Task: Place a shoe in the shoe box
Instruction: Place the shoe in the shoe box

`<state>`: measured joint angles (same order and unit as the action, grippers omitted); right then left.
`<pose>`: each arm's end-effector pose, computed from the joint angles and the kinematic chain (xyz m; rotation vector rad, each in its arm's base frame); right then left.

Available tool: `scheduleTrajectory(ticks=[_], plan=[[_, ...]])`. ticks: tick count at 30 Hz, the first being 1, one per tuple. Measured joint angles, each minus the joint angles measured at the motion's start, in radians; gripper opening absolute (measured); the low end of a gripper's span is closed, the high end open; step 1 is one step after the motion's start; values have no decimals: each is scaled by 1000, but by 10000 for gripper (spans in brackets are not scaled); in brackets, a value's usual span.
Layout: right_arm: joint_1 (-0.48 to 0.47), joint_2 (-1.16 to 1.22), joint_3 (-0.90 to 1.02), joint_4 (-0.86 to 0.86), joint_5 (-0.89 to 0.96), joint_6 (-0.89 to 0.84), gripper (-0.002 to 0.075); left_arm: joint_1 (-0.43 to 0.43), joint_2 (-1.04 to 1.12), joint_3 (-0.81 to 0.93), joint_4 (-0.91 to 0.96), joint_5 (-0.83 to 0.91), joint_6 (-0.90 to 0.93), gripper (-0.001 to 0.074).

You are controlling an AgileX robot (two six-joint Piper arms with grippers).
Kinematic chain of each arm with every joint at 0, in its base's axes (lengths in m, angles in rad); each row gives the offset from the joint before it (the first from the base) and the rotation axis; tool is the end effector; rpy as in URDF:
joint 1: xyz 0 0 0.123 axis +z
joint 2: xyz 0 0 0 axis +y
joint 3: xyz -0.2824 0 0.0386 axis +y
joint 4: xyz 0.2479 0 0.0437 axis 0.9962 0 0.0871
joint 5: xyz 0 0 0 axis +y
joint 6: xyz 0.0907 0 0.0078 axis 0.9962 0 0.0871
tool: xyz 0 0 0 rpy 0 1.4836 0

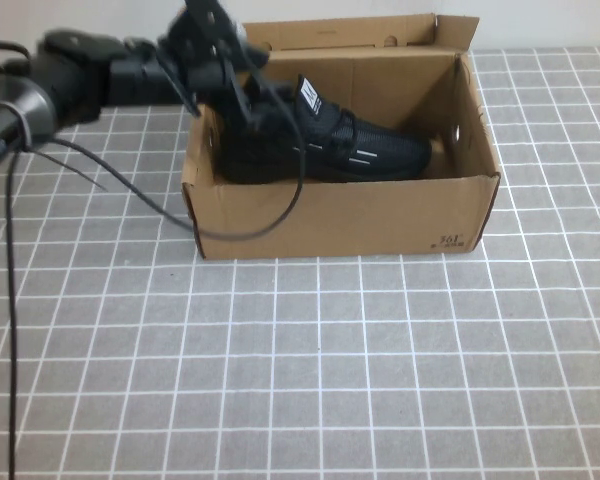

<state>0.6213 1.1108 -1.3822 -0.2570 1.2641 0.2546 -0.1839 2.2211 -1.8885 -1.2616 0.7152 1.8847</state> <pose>0.1685 0.0935 0.4327 -0.4347 2.3917 0.0553 0.4934 -0.1497 0.2504 1.2000 1.5677 -0.3552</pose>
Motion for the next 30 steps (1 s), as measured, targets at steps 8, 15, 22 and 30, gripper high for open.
scheduleTrajectory(ticks=[8, 15, 22, 30], plan=[[0, 0, 17, 2, -2, 0, -16, 0, -150, 0, 0, 90, -383, 348], [0, 0, 61, -18, -11, 0, -16, -5, -178, -8, 13, 187, -661, 135], [0, 0, 61, -78, -59, 0, -16, -104, -176, -88, 318, 288, -692, 62], [0, 0, 61, -84, -91, 0, -16, -114, -176, -150, 444, 160, -977, 237]])
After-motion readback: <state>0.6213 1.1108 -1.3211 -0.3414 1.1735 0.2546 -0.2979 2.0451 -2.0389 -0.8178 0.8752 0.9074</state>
